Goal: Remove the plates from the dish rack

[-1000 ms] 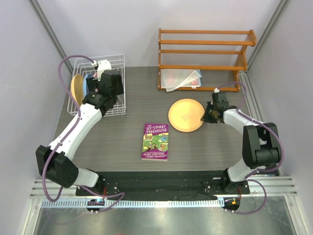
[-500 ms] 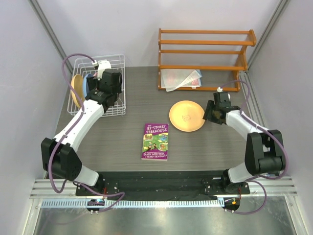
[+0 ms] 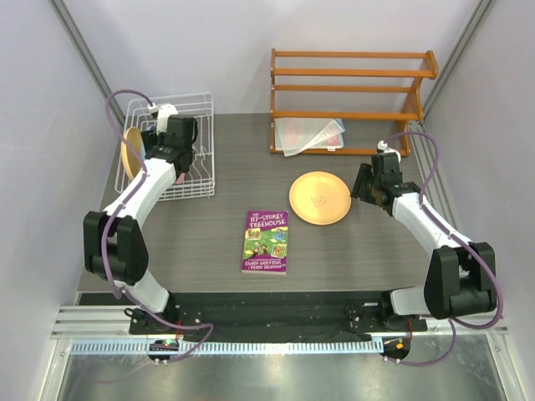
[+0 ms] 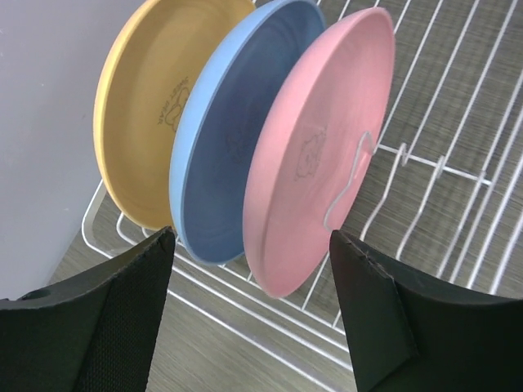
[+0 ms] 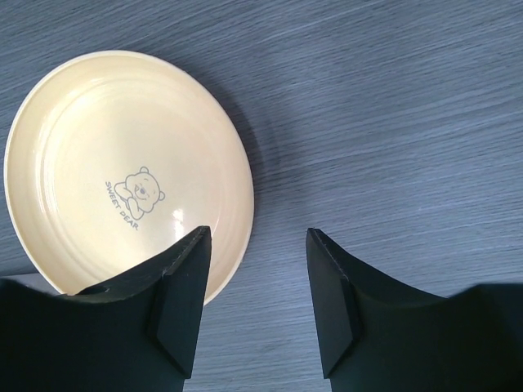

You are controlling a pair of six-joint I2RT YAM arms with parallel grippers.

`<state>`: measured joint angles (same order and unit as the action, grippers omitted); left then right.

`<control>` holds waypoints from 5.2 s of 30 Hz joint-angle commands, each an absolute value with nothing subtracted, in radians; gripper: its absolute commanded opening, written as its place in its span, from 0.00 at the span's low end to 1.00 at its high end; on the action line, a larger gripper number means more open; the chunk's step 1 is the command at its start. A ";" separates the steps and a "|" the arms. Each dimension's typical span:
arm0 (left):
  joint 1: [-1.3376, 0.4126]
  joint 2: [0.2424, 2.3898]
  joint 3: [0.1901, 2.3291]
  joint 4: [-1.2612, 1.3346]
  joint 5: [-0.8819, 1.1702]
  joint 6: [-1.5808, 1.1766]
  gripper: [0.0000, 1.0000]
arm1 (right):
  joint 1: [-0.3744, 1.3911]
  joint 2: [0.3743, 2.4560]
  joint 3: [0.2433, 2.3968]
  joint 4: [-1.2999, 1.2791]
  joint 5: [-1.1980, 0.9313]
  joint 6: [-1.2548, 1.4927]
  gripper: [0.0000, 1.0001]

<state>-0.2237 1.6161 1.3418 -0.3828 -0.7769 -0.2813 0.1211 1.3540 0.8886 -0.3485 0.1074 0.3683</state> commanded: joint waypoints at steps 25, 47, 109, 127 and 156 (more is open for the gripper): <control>-0.164 1.756 1.516 -0.410 -0.771 -0.311 0.00 | 0.121 1.417 0.914 -0.324 0.078 0.357 0.55; -0.282 1.542 1.522 -0.458 -0.913 -0.238 0.00 | 0.121 1.370 0.936 -0.324 0.029 0.356 0.56; -0.482 1.453 1.355 -0.471 -0.822 -0.298 0.99 | 0.152 1.433 0.907 -0.258 0.028 0.400 0.02; -0.325 1.486 1.368 -0.474 -0.747 -0.313 0.99 | 0.150 1.460 0.936 -0.273 -0.005 0.379 0.58; -0.107 1.739 1.473 -0.330 -0.776 -0.199 0.66 | 0.150 1.400 0.948 -0.302 0.087 0.353 0.61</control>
